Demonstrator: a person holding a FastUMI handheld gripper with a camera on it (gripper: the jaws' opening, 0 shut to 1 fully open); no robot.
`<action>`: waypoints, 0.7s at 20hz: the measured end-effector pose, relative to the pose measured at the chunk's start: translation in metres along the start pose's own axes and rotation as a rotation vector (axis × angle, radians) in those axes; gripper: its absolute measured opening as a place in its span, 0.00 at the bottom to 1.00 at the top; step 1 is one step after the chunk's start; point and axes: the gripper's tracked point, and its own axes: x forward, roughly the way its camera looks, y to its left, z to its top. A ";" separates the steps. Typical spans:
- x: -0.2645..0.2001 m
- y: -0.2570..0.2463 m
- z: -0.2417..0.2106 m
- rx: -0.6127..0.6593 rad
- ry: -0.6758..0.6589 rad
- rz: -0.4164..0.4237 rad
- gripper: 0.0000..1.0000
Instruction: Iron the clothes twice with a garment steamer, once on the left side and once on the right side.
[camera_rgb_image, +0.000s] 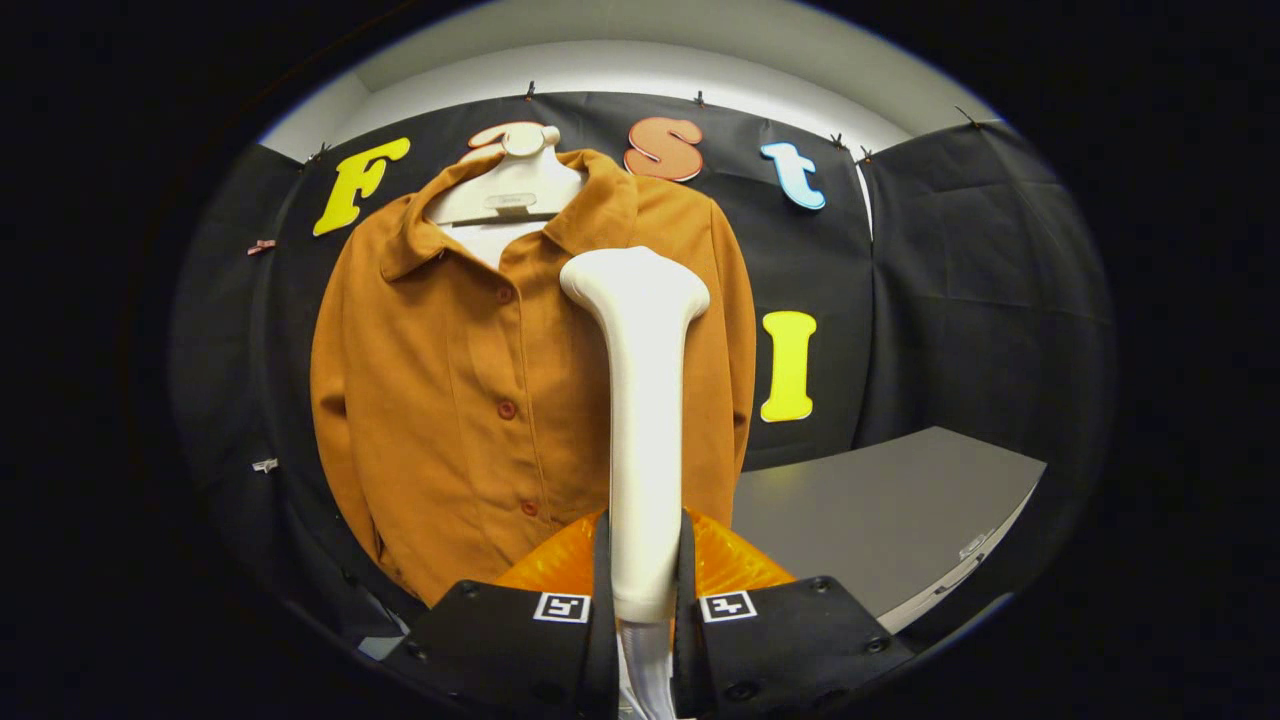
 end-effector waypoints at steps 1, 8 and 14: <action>0.002 0.000 -0.008 -0.005 0.016 -0.002 0.25; 0.008 -0.001 -0.069 -0.020 0.135 -0.006 0.25; 0.004 0.002 -0.122 -0.020 0.250 0.002 0.25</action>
